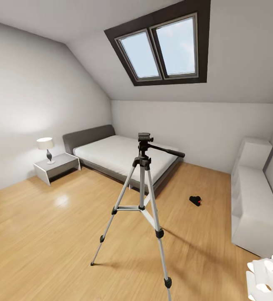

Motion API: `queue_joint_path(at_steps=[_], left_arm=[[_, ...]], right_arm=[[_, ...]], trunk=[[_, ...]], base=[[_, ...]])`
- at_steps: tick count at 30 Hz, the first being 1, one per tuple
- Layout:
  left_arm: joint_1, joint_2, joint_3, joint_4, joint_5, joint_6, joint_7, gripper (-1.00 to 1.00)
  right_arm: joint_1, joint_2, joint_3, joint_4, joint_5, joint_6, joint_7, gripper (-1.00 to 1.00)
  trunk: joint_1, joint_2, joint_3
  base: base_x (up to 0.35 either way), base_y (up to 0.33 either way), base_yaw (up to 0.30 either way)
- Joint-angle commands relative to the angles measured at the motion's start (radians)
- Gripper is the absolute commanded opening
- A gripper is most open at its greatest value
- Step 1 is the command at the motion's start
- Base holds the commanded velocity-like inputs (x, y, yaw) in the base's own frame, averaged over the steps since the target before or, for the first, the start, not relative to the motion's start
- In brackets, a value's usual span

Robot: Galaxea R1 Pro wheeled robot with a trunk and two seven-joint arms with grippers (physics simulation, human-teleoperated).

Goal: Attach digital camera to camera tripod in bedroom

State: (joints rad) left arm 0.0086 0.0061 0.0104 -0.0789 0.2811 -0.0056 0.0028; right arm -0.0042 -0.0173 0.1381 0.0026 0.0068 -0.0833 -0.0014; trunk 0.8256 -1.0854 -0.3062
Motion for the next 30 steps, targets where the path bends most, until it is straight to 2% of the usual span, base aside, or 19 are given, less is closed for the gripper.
queue_joint_path(at_steps=[1,19,23,24,26,27,30], left_arm=[[0.001,0.000,0.001,-0.002,0.004,-0.001,0.000,1.00],[0.001,0.000,0.001,-0.001,0.004,-0.001,0.000,1.00],[0.001,-0.001,0.000,-0.001,0.004,-0.001,0.000,1.00],[0.001,-0.001,0.000,-0.001,0.004,-0.001,0.000,1.00],[0.001,-0.001,0.000,-0.001,0.004,-0.001,0.000,1.00],[0.001,-0.001,0.000,-0.001,0.004,-0.001,0.000,1.00],[0.001,-0.001,0.000,-0.001,0.004,-0.001,0.000,1.00]], right_arm=[[0.000,0.000,0.006,0.001,0.001,-0.003,0.000,1.00],[0.000,-0.002,0.006,-0.028,0.006,0.003,-0.003,1.00],[0.001,-0.003,0.007,-0.159,0.009,0.029,-0.001,1.00],[0.001,-0.004,0.008,-0.299,0.009,0.095,0.000,1.00],[0.001,-0.007,0.008,-0.409,0.009,0.167,0.003,1.00],[0.001,-0.011,0.007,-0.529,0.004,0.257,0.008,1.00],[0.001,-0.015,0.003,-0.718,-0.003,0.396,0.033,1.00]], trunk=[[0.000,-0.001,-0.001],[0.000,-0.001,-0.001],[0.000,-0.001,-0.001],[0.000,-0.001,-0.001],[0.000,-0.001,-0.001],[0.000,-0.001,-0.001],[0.000,-0.001,-0.001]], base=[[0.000,0.000,0.000],[0.000,0.000,0.000],[0.000,0.000,0.000],[0.000,0.000,0.000],[0.000,0.000,0.000],[0.000,0.000,0.000],[0.000,0.000,0.000]])
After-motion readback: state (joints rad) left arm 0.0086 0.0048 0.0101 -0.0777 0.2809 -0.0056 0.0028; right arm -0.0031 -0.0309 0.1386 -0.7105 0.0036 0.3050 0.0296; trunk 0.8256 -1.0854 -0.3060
